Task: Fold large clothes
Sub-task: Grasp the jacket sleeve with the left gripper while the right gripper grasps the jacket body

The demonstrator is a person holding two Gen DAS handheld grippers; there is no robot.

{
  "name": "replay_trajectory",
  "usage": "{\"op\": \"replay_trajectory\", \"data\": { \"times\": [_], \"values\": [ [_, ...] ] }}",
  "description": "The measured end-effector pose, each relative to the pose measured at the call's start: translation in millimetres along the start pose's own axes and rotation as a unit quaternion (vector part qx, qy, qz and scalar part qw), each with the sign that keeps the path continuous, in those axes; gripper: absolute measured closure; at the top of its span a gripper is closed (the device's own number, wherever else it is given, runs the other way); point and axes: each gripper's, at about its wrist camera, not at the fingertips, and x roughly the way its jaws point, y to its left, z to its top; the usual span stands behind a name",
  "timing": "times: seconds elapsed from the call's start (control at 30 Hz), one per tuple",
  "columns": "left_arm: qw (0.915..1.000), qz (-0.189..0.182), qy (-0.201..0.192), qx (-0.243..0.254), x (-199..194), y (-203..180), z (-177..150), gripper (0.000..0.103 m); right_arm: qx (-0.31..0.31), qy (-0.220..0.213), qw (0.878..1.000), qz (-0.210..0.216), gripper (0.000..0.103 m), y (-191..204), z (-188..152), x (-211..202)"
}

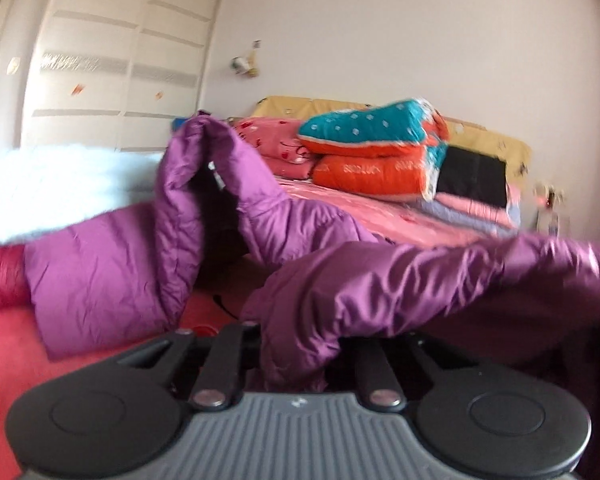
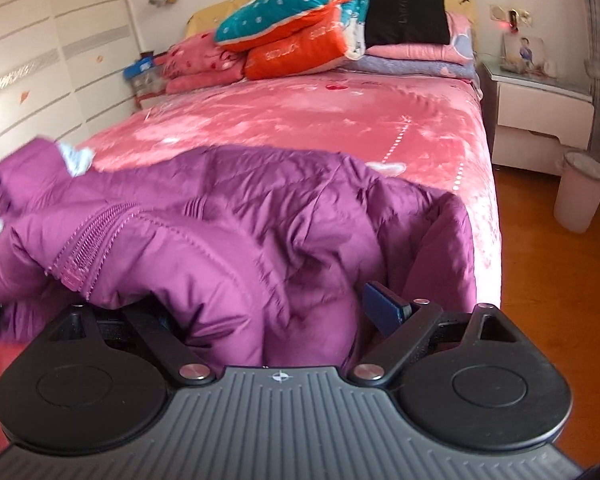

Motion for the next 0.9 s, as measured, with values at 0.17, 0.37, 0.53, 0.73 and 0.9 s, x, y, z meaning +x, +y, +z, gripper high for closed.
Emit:
{"op": "replay_trajectory", "data": {
  "times": [0.17,0.37,0.53,0.73,0.9],
  "values": [
    [0.9971,-0.007,-0.008,-0.075,-10,19,4,0.097,-0.017,0.042,0.998,-0.033,0.000,24,-39,-13],
    [0.9868,0.008,-0.010,-0.161,-17,53,3,0.099,-0.029,0.121,0.991,-0.053,0.000,40,-95,5],
    [0.9835,0.021,-0.002,-0.180,-21,67,-3,0.099,-0.086,0.092,0.990,-0.067,0.000,50,-112,8],
    [0.9790,0.028,-0.002,-0.202,-35,80,-6,0.099,-0.157,0.072,0.984,-0.053,0.000,46,-119,6],
    [0.9785,0.026,-0.008,-0.205,-63,76,1,0.100,-0.187,0.071,0.980,-0.016,0.046,38,-100,1]
  ]
}}
